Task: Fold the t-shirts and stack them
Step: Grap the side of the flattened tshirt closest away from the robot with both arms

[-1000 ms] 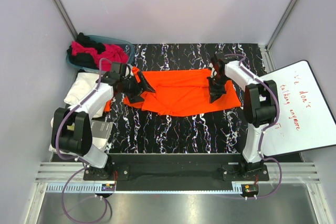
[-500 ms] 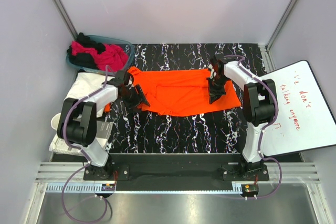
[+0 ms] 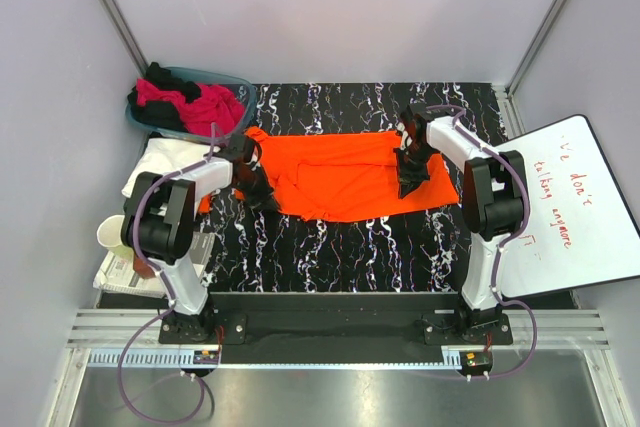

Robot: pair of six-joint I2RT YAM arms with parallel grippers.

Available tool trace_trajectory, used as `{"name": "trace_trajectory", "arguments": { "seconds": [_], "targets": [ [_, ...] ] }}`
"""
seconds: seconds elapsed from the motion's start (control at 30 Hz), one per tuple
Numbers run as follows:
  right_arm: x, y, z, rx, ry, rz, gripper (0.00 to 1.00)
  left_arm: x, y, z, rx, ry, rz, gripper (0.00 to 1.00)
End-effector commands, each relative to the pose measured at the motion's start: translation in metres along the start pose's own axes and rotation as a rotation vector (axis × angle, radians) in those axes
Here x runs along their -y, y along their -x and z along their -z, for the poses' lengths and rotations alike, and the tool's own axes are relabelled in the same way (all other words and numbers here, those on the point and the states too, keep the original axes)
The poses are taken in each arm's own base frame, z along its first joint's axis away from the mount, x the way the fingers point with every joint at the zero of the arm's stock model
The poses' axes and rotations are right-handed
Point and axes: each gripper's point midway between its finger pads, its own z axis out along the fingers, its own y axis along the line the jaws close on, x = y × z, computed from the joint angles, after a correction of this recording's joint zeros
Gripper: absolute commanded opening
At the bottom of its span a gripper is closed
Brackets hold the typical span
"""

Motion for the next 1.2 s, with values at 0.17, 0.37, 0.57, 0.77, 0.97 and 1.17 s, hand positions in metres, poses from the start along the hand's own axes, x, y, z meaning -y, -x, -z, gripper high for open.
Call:
{"name": "trace_trajectory", "arguments": {
  "seconds": [0.17, 0.37, 0.57, 0.77, 0.97, 1.17],
  "targets": [
    [-0.006, 0.010, 0.002, 0.016, 0.009, 0.026, 0.00, 0.039, -0.004, 0.069, 0.063, -0.115, -0.060, 0.00],
    [-0.008, 0.010, -0.004, 0.001, 0.018, 0.025, 0.00, 0.050, -0.022, 0.113, 0.056, -0.150, -0.053, 0.00],
    [-0.004, 0.012, -0.004, 0.006, 0.002, 0.025, 0.00, 0.041, -0.068, 0.121, -0.067, -0.197, 0.032, 0.00],
    [0.006, 0.022, 0.015, 0.084, -0.071, 0.028, 0.28, 0.017, -0.110, 0.128, -0.167, -0.147, 0.090, 0.00],
    [0.018, 0.041, 0.054, 0.215, -0.107, -0.046, 0.73, -0.007, -0.148, 0.129, -0.257, -0.077, 0.132, 0.00],
    [0.068, 0.028, 0.068, 0.236, -0.048, -0.330, 0.79, -0.031, -0.166, 0.116, -0.301, -0.014, 0.134, 0.00]
  ]
}}
